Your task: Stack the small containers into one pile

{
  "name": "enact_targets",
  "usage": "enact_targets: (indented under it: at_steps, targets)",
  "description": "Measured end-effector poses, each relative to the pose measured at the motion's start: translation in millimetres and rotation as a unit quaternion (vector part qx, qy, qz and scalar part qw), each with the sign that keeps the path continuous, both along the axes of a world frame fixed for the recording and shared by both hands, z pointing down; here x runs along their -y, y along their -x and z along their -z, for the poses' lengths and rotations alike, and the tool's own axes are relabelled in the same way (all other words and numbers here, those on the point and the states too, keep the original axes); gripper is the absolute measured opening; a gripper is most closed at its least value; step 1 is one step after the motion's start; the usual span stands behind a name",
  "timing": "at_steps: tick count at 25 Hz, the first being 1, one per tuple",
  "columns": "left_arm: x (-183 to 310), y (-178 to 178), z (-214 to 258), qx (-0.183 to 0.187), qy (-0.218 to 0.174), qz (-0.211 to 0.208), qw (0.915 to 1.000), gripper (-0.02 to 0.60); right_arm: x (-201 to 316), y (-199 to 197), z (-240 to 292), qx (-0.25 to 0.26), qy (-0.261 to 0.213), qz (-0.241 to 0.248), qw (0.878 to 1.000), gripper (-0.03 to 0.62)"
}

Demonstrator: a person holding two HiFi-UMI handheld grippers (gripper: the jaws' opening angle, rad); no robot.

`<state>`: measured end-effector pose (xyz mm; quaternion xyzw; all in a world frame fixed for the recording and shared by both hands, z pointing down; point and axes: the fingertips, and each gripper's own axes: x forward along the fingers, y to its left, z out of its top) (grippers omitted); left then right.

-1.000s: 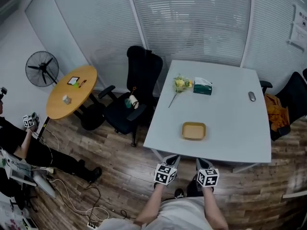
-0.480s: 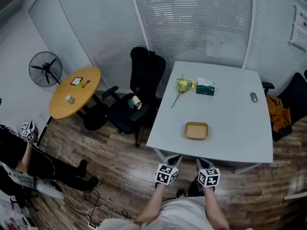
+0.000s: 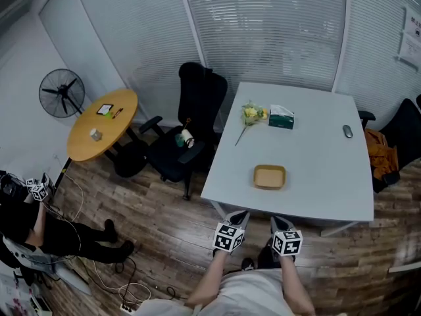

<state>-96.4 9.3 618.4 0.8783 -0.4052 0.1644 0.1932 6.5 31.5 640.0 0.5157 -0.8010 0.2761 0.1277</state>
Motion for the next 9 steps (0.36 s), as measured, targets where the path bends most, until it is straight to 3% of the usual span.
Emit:
enact_targets:
  at_steps: [9]
  targets:
    - [-6.3, 7.0, -1.6, -0.006, 0.006, 0.009, 0.9999, 0.006, -7.9, 3.4, 0.4, -0.002, 0.001, 0.005, 1.0, -0.002]
